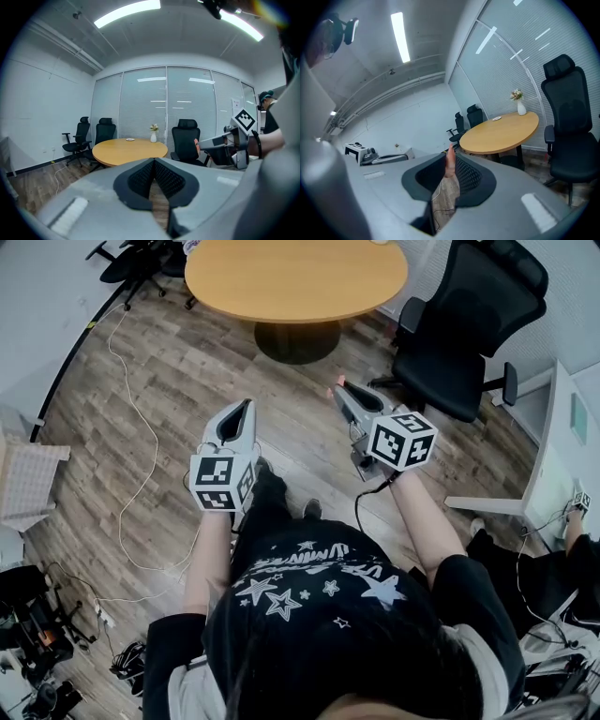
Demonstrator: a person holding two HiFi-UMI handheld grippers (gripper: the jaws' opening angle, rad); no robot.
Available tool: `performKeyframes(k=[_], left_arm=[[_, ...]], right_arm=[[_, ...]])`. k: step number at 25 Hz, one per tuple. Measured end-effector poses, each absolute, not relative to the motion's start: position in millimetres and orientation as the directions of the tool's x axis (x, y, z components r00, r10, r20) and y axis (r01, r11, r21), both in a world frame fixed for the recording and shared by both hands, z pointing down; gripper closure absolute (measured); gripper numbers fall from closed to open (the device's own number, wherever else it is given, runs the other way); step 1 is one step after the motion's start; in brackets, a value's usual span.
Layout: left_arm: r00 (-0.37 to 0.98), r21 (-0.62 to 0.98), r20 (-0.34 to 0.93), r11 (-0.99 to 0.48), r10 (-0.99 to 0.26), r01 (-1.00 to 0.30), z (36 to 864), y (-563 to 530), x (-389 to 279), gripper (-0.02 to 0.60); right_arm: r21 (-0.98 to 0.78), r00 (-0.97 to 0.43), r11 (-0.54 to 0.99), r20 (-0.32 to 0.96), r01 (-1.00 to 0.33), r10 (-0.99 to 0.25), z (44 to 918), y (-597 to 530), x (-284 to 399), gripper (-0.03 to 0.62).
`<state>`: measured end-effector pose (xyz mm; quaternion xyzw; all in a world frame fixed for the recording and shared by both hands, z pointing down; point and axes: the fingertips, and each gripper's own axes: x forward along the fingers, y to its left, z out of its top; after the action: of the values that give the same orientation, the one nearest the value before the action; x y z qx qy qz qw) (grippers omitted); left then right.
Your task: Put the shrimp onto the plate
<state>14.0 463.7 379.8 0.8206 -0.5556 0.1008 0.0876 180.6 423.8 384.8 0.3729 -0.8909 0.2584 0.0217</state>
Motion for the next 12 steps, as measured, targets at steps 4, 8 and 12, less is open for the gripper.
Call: performKeyframes(k=[4, 8, 12], left_arm=[[0.36, 0.037, 0.271, -0.364, -0.893, -0.931, 386, 453, 4, 0.58], [0.36, 0.055, 0.267, -0.358, -0.894, -0.932, 393, 421, -14, 0.58], [0.389, 0.081, 0.265, -0.381, -0.883, -0.921, 398, 370, -23, 0.58]], right_arm=[[-0.462, -0.72, 0.575, 0.246, -0.675, -0.648, 394, 407, 171, 0.528], [-0.452, -0.72, 0.577, 0.264, -0.68, -0.641, 398, 383, 156, 0.528], [-0.434, -0.687, 0.55, 0.282, -0.714, -0.67, 397, 340, 154, 0.528]])
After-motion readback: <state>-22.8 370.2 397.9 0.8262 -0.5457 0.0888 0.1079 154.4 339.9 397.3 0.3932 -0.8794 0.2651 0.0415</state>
